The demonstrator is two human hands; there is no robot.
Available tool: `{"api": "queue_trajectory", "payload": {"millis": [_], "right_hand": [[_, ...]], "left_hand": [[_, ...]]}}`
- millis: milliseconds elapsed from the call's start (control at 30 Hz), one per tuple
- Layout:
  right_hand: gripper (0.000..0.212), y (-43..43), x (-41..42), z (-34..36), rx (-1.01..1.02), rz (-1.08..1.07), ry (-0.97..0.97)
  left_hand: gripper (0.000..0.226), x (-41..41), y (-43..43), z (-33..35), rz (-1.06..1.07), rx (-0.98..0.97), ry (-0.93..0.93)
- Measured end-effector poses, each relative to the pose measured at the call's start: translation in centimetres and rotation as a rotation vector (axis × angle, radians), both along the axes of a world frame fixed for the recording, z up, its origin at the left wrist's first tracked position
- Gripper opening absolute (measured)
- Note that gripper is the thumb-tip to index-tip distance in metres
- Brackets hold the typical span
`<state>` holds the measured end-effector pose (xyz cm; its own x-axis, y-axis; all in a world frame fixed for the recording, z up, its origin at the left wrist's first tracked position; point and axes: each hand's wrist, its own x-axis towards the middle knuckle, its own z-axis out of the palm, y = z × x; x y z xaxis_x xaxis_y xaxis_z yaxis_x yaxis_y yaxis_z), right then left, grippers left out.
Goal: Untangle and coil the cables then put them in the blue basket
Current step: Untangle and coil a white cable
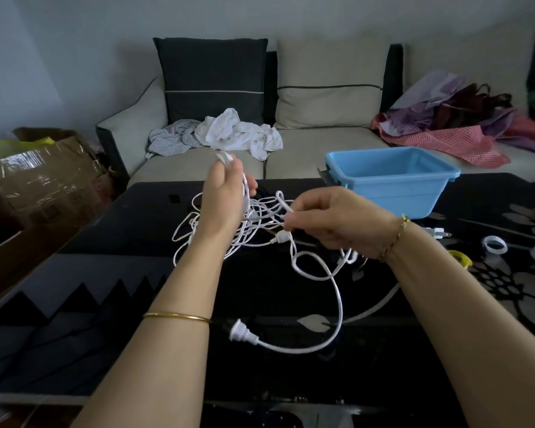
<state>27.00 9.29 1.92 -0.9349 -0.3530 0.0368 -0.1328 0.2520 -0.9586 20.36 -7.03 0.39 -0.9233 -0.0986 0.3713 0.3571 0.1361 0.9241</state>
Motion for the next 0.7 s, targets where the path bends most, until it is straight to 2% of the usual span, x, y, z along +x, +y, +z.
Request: {"api": "queue_trajectory", "payload": {"millis": [100, 200, 267, 333, 400, 433, 500, 567, 633, 700], "right_hand": [[0.017, 0.5, 0.7, 0.9, -0.106, 0.03, 0.043], [0.019, 0.7, 0.3, 1.0, -0.206, -0.051, 0.126], [0.022, 0.5, 0.0, 0.9, -0.277, -0.131, 0.193], [0.026, 0.3, -0.4, 0.7, -0.259, -0.246, 0.271], [0.03, 0.3, -0.8, 0.5, -0.171, -0.366, 0.369], [0.027, 0.4, -0.9, 0.5, -0.122, -0.424, 0.425], [0.022, 0.8, -1.3, 0.3, -0.043, -0.533, 0.511], [0.021, 1.2, -1.7, 0.0, -0.014, -0.61, 0.545], [0.022, 1.3, -2.1, -0.4, -0.004, -0.638, 0.558], [0.023, 1.1, -2.3, -0.8, -0.003, -0.641, 0.572]], "left_hand": [[0.034, -0.1, 0.0, -0.7, -0.004, -0.111, -0.021], [0.035, -0.3, 0.1, -0.8, -0.069, -0.182, -0.069], [0.021, 0.0, 0.3, -0.4, -0.158, -0.305, -0.064], [0.015, 0.4, 0.7, -0.2, -0.232, -0.466, -0.119], [0.025, 0.8, 0.9, -0.3, -0.332, -0.525, -0.172], [0.026, 1.0, 1.0, -0.4, -0.401, -0.478, -0.212], [0.027, 1.3, 1.2, -0.1, -0.546, -0.261, -0.312], [0.041, 1.9, 1.3, 0.6, -0.684, -0.09, -0.411], [0.046, 2.4, 1.3, 1.1, -0.794, -0.069, -0.433], [0.038, 2.8, 1.2, 1.6, -0.868, -0.062, -0.424]]}}
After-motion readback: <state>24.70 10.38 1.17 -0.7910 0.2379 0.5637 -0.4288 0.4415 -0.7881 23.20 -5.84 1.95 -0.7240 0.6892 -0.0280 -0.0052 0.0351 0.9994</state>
